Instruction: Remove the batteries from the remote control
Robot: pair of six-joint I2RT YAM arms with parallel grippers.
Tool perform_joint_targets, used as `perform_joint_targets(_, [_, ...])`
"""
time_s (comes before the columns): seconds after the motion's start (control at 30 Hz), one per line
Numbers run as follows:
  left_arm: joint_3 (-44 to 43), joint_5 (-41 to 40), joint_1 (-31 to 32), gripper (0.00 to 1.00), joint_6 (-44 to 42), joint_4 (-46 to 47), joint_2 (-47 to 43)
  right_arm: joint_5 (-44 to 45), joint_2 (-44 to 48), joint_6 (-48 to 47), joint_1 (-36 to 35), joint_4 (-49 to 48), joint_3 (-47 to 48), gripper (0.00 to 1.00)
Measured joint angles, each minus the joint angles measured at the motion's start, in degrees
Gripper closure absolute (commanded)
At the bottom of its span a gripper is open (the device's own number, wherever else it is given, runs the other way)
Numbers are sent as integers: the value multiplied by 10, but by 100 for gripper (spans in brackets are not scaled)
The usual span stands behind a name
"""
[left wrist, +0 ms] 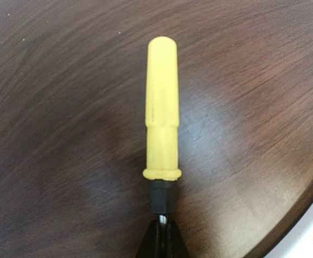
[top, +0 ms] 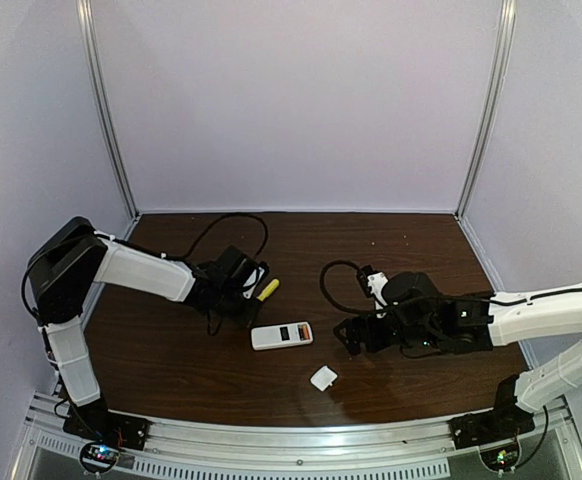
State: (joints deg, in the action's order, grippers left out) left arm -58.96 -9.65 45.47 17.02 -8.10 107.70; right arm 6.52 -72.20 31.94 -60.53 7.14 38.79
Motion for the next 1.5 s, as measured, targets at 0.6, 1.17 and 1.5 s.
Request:
perform_joint_targets(0.6, [80,-16,17,100,-11,47,-94,11,7,-1,0,5,-2,0])
perform_joint_targets(1.17, [204,9,68,100,-50,180,-245,-70,-21,-9,1,42,98,0])
perform_joint_targets(1.5, [276,8,100,100,-62,247,-322,-128,-40,-19,2,83,118,0])
